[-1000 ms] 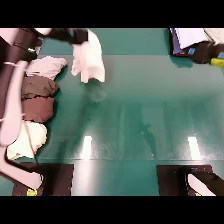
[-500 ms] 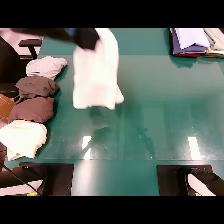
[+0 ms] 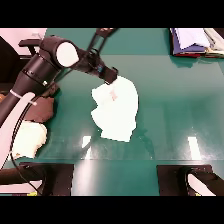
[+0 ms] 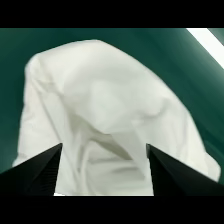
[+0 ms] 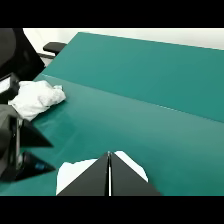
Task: Fold the shirts.
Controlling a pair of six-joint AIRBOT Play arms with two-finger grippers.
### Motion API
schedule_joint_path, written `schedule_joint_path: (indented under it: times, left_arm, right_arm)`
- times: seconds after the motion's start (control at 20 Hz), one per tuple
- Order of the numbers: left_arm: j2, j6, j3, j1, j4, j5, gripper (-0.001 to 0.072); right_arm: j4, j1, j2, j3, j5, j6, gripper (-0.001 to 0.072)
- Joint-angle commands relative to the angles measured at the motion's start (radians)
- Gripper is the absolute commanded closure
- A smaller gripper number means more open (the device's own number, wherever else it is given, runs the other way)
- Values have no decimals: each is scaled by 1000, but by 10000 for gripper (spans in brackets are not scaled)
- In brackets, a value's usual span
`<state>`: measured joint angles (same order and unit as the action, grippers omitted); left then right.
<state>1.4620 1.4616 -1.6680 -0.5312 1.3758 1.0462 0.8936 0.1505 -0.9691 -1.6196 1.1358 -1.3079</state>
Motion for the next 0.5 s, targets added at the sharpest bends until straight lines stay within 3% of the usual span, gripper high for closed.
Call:
schedule_joint_path:
  times: [0.0,0.05,0.1,0.45]
  left_arm:
    - [66,60,16,165,-25,1,90]
    - [104,60,18,203,-64,16,90]
    - [150,56,18,235,-113,36,89]
    - [393,57,17,240,-176,89,90]
  right_arm:
    - [-1,0,-6,-1,21,0,596]
    - [-1,0,-15,0,29,0,416]
    - [-2,0,-27,0,44,0,346]
    - [0,0,-172,1,260,-38,346]
